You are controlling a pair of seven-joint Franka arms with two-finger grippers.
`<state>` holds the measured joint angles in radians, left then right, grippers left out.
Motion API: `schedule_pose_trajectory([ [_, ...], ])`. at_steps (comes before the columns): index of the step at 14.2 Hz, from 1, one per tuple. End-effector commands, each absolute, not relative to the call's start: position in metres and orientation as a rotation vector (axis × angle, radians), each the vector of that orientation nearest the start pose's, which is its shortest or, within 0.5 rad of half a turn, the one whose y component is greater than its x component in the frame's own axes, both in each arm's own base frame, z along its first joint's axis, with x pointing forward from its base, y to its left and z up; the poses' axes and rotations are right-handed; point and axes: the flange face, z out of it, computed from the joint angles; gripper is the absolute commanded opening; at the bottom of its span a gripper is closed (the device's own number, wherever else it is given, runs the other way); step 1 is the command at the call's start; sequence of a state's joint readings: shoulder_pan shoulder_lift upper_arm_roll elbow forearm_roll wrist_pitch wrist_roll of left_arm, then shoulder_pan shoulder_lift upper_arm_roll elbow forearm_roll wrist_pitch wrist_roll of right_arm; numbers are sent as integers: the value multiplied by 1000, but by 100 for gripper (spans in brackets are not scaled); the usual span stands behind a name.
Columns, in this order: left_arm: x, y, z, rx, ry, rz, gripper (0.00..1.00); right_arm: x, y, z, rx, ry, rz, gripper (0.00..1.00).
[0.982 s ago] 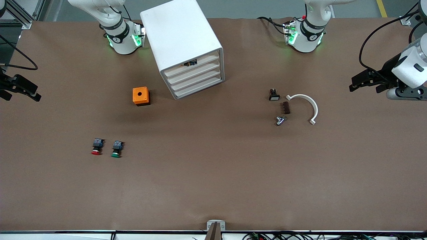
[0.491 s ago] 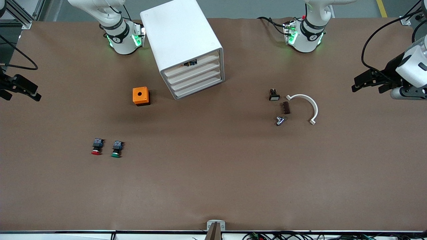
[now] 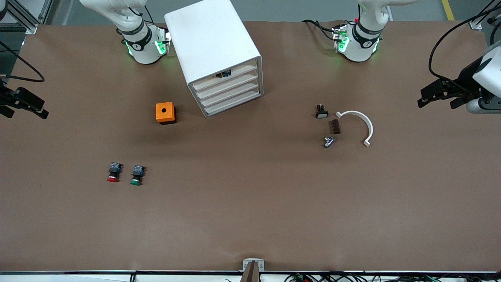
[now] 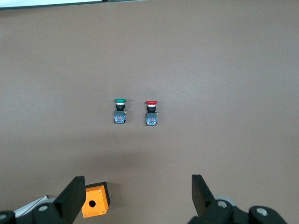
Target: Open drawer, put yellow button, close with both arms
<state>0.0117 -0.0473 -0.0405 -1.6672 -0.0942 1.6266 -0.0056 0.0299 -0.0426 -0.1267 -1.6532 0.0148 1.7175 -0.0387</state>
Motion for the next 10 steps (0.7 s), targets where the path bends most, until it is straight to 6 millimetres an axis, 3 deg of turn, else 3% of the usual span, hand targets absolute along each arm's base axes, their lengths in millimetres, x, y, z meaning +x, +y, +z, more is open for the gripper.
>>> schedule_pose_trajectory([
  [1,539,-27,629,-3200,-2,-43,100,550,-56,625,-3117,111,-165,100],
  [10,538,-25,635,-3163,19,-40,100,550,-56,625,-3117,111,-165,100],
])
